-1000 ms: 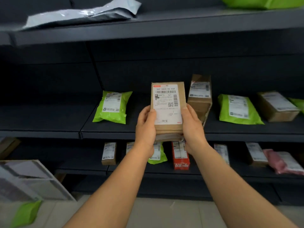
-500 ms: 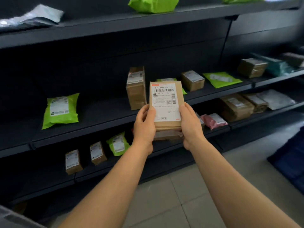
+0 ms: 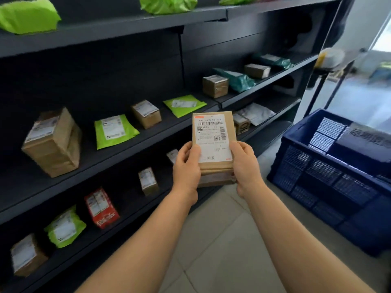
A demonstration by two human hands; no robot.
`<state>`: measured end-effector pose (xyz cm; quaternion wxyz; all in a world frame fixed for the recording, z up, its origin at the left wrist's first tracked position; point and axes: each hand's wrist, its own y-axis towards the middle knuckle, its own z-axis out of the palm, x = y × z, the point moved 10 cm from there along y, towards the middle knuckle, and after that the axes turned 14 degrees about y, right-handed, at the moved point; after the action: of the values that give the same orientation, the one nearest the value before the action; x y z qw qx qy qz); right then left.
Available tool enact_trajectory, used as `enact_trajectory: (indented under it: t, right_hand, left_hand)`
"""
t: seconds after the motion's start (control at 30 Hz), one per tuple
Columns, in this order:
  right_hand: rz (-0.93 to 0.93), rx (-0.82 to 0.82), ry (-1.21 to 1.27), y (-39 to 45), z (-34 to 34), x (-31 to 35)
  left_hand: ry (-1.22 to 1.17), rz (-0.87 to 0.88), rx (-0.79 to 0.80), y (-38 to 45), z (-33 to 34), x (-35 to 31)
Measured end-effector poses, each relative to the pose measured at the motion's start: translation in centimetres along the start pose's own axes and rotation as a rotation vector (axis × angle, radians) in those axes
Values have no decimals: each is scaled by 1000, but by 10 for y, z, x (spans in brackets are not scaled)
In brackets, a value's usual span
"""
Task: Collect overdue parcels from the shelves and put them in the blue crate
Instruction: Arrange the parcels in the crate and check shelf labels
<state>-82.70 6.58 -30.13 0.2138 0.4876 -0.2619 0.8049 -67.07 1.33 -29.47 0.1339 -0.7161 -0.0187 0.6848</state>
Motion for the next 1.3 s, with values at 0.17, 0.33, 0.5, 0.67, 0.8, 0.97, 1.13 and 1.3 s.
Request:
enact_trajectory:
  t: [0.17, 0.33, 0.5, 0.67, 0.8, 0.97, 1.13, 1.3]
  right_hand:
    - [-25, -85, 15, 44, -90, 46]
    - [-68, -189, 34, 77, -173, 84]
    - [-83, -317, 70, 111, -251, 107]
    - [-109, -409, 76, 149, -312, 130]
    - [-113, -464, 108, 196, -347, 150]
    - [-88, -507, 162, 262, -381, 170]
    - [-91, -523, 143, 318, -417, 185]
    - [-70, -553, 170, 366, -464, 195]
  left_hand:
    - [4, 3, 98, 9, 115, 0]
    - [36, -32, 243, 13, 218, 5]
    - [60, -65, 342, 25, 309, 16]
    - [131, -80, 439, 43, 393, 25]
    - [140, -91, 504, 72, 457, 22]
    - [177, -112, 561, 118, 531, 13]
    - [212, -108, 608, 157, 600, 7]
    - [244, -98, 656, 178, 669, 7]
